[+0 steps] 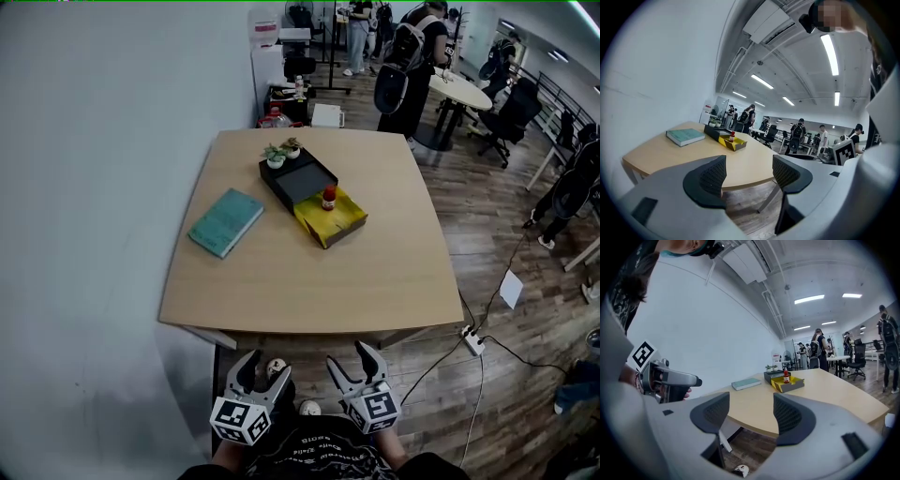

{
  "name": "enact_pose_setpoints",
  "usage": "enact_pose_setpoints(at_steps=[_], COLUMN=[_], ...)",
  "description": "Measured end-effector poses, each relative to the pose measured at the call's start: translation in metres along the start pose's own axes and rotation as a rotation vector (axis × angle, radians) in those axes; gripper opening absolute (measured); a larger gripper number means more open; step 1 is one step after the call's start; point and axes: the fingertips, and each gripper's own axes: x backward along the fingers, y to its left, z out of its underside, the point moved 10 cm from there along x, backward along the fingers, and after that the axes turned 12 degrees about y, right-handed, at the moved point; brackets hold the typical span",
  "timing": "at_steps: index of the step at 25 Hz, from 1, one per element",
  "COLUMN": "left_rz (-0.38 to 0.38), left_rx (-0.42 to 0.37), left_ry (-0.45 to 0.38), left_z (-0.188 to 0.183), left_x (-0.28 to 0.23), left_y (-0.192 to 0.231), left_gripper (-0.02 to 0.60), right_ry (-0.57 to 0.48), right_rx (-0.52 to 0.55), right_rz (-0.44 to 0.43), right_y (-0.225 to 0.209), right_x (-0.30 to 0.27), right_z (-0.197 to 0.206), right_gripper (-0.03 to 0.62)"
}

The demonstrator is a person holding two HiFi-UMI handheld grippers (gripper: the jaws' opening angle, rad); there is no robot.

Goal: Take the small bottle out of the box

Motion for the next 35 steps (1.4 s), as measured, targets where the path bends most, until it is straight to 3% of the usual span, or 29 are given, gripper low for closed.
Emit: enact_pose_setpoints(at_steps=[6, 19, 24, 29, 35], left_rz=[0.024, 0.128, 0.163, 0.143, 0.202], left_rx=[-0.034, -0.108, -0.131, -0.162, -0.192], left_ry=[0.034, 0.056, 0.063, 0.054, 0.073], left_z=[-0.014, -0.084, -0.106, -0.124, -0.137], left_x=[-0.032, -0.131, -0.154, -0.174, -0.185], left_y=[0.021, 0.096, 0.119, 0.142, 0.160], left_gripper=[0.316, 0.316, 0.316, 0.316, 0.316], right_ry=[0.004, 0.001, -0.015, -0.031, -0.037], right_rx=[-0.017, -0.048, -0.057, -0.055, -0.073], right_rz=[0.025, 0.125, 0.147, 0.189, 0.216], right_y=[-0.013, -0.051, -0.054, -0.058, -0.057], right_x=[-0.023, -0.119, -0.150, -0.170, -0.196], right_z=[-0.007, -0.060, -0.079, -0.090, -0.104], right_gripper=[0.294, 0.294, 0.293, 0.293, 0.293])
